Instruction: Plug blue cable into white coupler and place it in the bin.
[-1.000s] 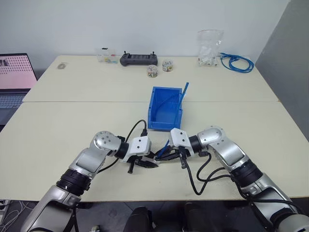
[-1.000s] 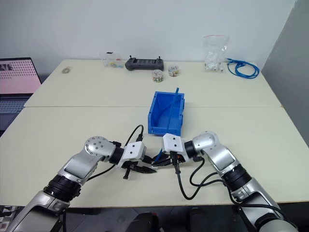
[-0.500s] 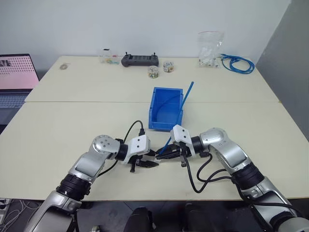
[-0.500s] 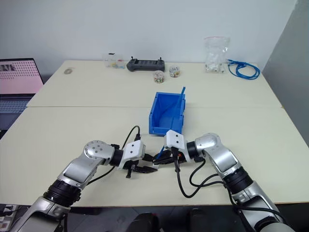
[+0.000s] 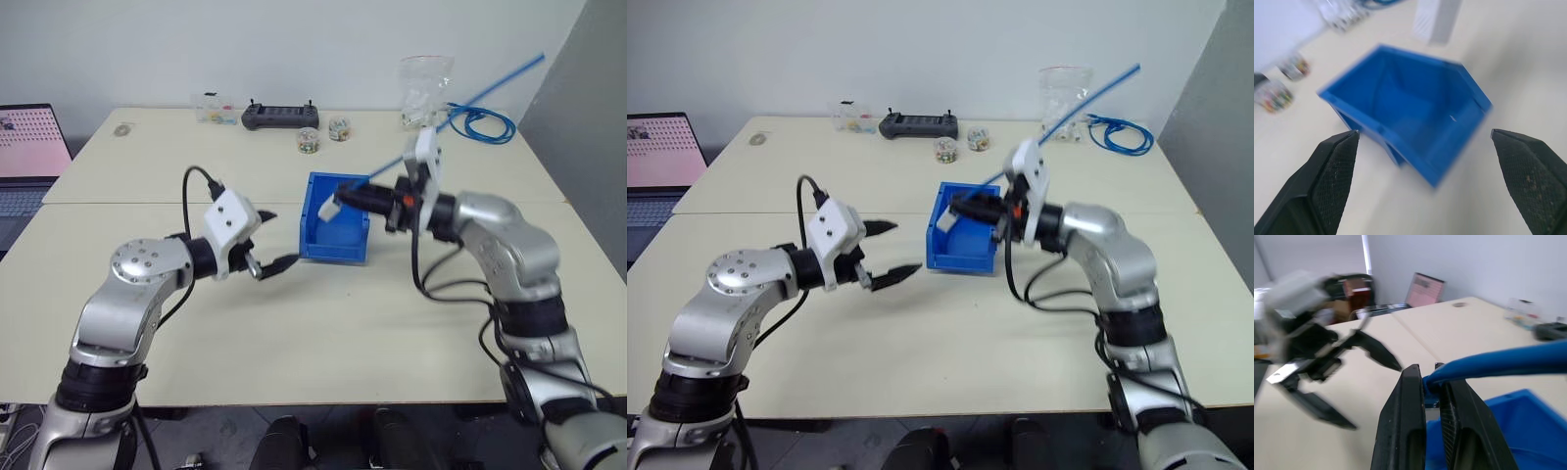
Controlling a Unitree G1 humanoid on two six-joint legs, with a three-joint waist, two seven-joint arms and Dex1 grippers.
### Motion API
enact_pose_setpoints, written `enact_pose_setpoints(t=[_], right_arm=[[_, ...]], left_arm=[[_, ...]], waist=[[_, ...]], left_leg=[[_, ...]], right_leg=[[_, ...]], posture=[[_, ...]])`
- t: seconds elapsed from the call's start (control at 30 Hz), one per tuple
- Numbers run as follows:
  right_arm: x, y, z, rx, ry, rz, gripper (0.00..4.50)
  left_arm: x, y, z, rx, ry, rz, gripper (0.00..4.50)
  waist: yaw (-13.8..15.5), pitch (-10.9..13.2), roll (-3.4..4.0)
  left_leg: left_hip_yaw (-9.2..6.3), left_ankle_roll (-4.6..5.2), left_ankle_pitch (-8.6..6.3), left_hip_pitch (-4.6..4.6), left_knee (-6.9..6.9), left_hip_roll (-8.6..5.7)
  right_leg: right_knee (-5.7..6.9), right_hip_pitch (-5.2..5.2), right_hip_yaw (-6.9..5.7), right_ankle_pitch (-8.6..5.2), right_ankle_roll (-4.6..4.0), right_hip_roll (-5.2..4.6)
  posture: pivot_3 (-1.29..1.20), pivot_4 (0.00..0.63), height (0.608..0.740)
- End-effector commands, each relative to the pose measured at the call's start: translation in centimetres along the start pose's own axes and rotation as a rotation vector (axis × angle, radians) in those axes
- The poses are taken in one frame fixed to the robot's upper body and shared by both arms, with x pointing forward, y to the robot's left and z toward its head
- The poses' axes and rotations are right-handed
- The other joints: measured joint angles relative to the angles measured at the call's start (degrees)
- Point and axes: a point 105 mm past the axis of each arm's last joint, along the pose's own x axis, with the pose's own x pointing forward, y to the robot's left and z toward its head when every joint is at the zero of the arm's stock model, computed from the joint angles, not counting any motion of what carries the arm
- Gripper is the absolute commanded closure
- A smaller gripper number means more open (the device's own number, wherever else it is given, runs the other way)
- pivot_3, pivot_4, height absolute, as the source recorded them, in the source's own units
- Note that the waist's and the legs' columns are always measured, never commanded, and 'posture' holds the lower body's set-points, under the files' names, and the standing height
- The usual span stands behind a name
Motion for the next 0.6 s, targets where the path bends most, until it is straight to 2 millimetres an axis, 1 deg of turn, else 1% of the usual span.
enact_pose_setpoints(t=[0.03,0.1,0.13,0.17,0.23,0.3,0.4,0.47,0.53,0.6], right_arm=[[1.9,-4.2,-1.7,0.018,0.115,-0.130,4.39],[2.5,-5.0,-2.4,0.023,0.177,-0.147,4.39],[2.6,-5.2,-2.7,0.014,0.204,-0.138,3.68],[2.6,-5.3,-2.9,0.007,0.228,-0.122,3.65],[1.9,-5.9,-2.6,-0.031,0.272,-0.101,3.19],[0.1,-6.5,-1.9,-0.073,0.319,-0.068,2.82],[-2.2,-6.5,-1.2,-0.091,0.355,-0.013,2.11],[-3.9,-6.0,-1.0,-0.104,0.383,0.038,1.63],[-5.4,-5.3,-1.0,-0.122,0.412,0.080,1.15],[-6.9,-4.5,-1.3,-0.142,0.430,0.102,0.75]], left_arm=[[1.0,0.9,0.7,0.035,-0.005,0.071,0.00],[1.4,1.2,0.8,0.032,-0.004,0.089,0.00],[1.5,1.2,0.9,0.032,-0.004,0.090,0.00],[1.6,1.2,0.9,0.029,-0.007,0.087,0.00],[1.6,1.4,1.1,-0.004,-0.017,0.096,0.00],[1.2,2.0,0.8,-0.040,-0.013,0.117,0.00],[0.5,2.8,0.1,-0.079,0.004,0.140,0.00],[-0.1,3.9,-0.2,-0.120,0.010,0.184,0.00],[-0.6,5.0,-0.5,-0.146,0.019,0.232,0.00],[-1.2,5.8,-1.2,-0.167,0.055,0.264,0.00]], waist=[[-0.2,0.0,0.00],[-0.2,0.0,0.01],[-0.2,0.0,0.01],[-0.2,0.0,0.01],[-0.2,0.0,0.02],[0.0,0.0,0.01],[0.6,0.1,-0.01],[0.6,0.1,-0.01],[0.6,0.1,-0.01],[0.6,0.1,-0.01]], left_leg=[[0.09,0.00,0.00,0.03,-0.03,0.00],[0.13,0.00,0.00,-0.04,-0.05,0.01],[0.18,-0.01,0.00,-0.09,-0.06,0.02],[0.21,-0.02,0.01,-0.15,-0.07,0.02],[0.19,-0.04,0.02,-0.44,-0.04,0.01],[0.20,-0.24,0.13,-0.60,-0.01,0.01],[0.19,-0.24,0.13,-0.67,0.02,-0.08],[0.19,-0.02,0.01,-0.66,0.05,-0.09],[0.15,-0.01,0.00,-0.62,0.04,-0.07],[0.06,-0.01,0.00,-0.58,0.05,-0.02]], right_leg=[[0.02,-0.03,0.06,0.00,-0.01,0.00],[0.00,-0.09,0.09,0.00,-0.02,0.00],[-0.05,-0.15,0.14,-0.01,-0.03,-0.01],[-0.06,-0.21,0.17,-0.01,-0.03,-0.01],[-0.12,-0.42,0.16,-0.02,-0.03,-0.05],[-0.15,-0.53,0.15,-0.02,-0.03,-0.08],[-0.20,-0.53,0.10,-0.02,-0.01,-0.17],[-0.17,-0.53,0.11,-0.02,-0.01,-0.17],[-0.12,-0.53,0.08,-0.02,-0.01,-0.16],[-0.07,-0.49,-0.01,-0.02,-0.01,-0.11]], posture=[[0.00,0.150,0.740],[0.00,0.150,0.740],[0.00,0.150,0.740],[0.00,0.150,0.740],[0.00,0.150,0.740],[0.00,0.150,0.740],[0.00,0.150,0.740],[0.00,0.150,0.740],[0.00,0.150,0.740],[0.00,0.150,0.740]])
